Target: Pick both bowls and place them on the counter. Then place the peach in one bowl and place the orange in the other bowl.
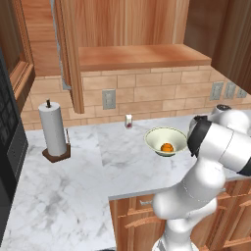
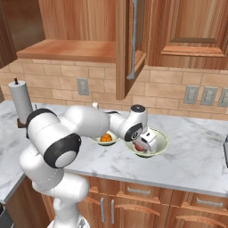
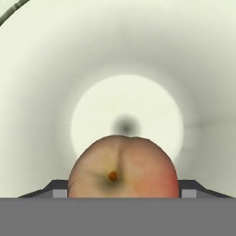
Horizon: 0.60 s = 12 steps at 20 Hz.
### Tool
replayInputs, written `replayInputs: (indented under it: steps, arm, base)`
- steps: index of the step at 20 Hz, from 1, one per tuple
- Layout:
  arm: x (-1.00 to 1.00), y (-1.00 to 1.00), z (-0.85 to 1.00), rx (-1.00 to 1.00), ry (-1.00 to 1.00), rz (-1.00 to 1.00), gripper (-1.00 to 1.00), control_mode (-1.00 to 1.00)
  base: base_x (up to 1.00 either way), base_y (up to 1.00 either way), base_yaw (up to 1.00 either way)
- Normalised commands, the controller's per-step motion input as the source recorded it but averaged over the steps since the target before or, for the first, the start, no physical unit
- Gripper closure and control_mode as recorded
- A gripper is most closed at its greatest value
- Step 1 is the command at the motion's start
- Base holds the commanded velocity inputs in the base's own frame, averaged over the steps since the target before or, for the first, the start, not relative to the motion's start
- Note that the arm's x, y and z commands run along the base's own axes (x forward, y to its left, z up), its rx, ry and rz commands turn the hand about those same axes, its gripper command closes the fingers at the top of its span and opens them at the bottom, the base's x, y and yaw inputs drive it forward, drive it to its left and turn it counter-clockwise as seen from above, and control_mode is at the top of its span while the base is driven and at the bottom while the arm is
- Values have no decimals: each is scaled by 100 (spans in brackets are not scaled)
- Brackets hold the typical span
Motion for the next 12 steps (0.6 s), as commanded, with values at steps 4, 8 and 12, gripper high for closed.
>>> replayInputs:
  steps: [4,8,12]
  arm:
    - [3,-1,-17,0,4,2,100,-100]
    - [5,-2,-14,0,2,3,100,-100]
    - [4,-2,-11,0,0,3,100,-100]
  base:
    - [0,0,0]
    - [0,0,0]
    - [0,0,0]
